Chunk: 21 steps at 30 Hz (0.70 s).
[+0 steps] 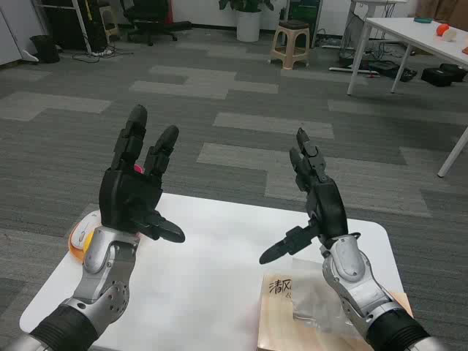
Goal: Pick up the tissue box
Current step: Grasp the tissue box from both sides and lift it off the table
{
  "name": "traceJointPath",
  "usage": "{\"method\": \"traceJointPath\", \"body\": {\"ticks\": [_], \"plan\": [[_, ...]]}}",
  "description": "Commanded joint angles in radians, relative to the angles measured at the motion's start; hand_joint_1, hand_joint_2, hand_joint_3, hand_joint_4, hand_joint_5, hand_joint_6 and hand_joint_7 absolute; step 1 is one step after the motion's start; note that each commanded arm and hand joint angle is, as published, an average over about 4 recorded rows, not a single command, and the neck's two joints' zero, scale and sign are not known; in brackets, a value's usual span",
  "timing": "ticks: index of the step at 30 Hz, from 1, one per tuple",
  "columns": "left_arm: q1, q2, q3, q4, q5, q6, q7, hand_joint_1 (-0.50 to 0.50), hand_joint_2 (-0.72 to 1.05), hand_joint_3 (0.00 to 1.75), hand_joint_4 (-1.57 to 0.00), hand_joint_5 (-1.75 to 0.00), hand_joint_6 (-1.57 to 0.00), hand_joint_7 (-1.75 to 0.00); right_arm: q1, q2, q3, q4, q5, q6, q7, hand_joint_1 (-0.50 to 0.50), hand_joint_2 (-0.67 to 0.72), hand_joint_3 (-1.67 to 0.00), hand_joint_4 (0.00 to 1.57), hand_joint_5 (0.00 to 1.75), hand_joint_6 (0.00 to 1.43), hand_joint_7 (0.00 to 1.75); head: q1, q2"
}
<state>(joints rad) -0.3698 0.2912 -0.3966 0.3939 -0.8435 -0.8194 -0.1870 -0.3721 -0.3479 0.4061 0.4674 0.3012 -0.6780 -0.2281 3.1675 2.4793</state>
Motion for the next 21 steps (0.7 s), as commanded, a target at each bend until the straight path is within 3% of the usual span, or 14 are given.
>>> {"method": "traceJointPath", "body": {"ticks": [1,3,17,21], "plan": [[-0.023,-0.026,-0.060,0.017,-0.009,-0.070,0.144,0.50,-0.72,0.00,0.00,-0.51,0.00,-0.14,0.061,0.047,-0.116,-0.127,-0.002,-0.027,-0.048,-0.42,0.22,-0.08,0.20,0.00,0.00,0.07,-0.019,0.086],[-0.023,-0.026,-0.060,0.017,-0.009,-0.070,0.144,0.50,-0.72,0.00,0.00,-0.51,0.00,-0.14,0.061,0.047,-0.116,-0.127,-0.002,-0.027,-0.048,-0.42,0.22,-0.08,0.20,0.00,0.00,0.07,-0.012,0.051],[-0.023,-0.027,-0.062,0.017,-0.009,-0.070,0.144,0.50,-0.72,0.00,0.00,-0.51,0.00,-0.14,0.061,0.046,-0.113,-0.128,-0.002,-0.028,-0.048,-0.42,0.22,-0.08,0.20,0.00,0.00,0.00,-0.015,0.046],[-0.023,-0.027,-0.061,0.018,-0.009,-0.070,0.144,0.50,-0.72,0.00,0.00,-0.51,0.00,-0.14,0.061,0.046,-0.113,-0.127,-0.002,-0.028,-0.048,-0.42,0.22,-0.08,0.20,0.00,0.00,0.05,-0.015,0.046]]}}
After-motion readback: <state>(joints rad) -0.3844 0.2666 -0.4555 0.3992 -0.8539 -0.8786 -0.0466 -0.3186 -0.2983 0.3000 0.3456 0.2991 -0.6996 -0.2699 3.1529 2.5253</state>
